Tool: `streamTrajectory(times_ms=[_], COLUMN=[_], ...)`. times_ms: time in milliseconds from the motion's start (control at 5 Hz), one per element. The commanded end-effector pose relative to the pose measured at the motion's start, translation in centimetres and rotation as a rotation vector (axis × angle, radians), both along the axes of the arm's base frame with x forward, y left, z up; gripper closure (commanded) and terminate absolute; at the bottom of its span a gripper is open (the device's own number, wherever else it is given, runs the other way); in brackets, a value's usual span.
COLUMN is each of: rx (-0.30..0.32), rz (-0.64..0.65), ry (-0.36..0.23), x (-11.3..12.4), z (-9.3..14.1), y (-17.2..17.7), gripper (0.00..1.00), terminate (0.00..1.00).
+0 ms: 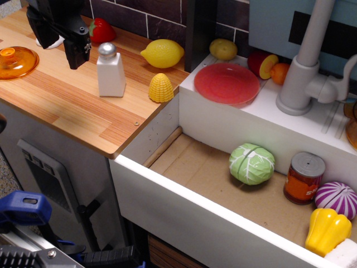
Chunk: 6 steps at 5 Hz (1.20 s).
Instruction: Put corn on plate
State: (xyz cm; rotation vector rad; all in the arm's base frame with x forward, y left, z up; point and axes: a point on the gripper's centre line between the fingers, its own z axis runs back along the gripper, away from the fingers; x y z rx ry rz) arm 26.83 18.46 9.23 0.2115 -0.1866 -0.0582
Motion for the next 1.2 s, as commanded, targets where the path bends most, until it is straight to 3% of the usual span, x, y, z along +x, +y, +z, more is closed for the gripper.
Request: streamTrajectory(times_ms=[0, 200, 400, 600, 800, 1000], rx=[0.000, -0.040, -0.011, 0.019, 0.037, 0.046], rz=[0.000, 0.010, -0.001, -0.032, -0.037, -0.051], ry=[0.000, 0.007, -0.022, -0.049, -0.042, -0.072], x=[0.0, 0.3, 0.8, 3.0, 5.4, 6.8], z=[0.0, -0.8, -1.2, -1.2, -0.1, 0.1], y=[0.0, -4.5, -8.7, -11.7, -12.7, -12.1], gripper=[0.00, 0.00, 0.00, 0.00, 0.00, 0.00], terminate=[0.00, 0.00, 0.00, 0.00, 0.00, 0.00])
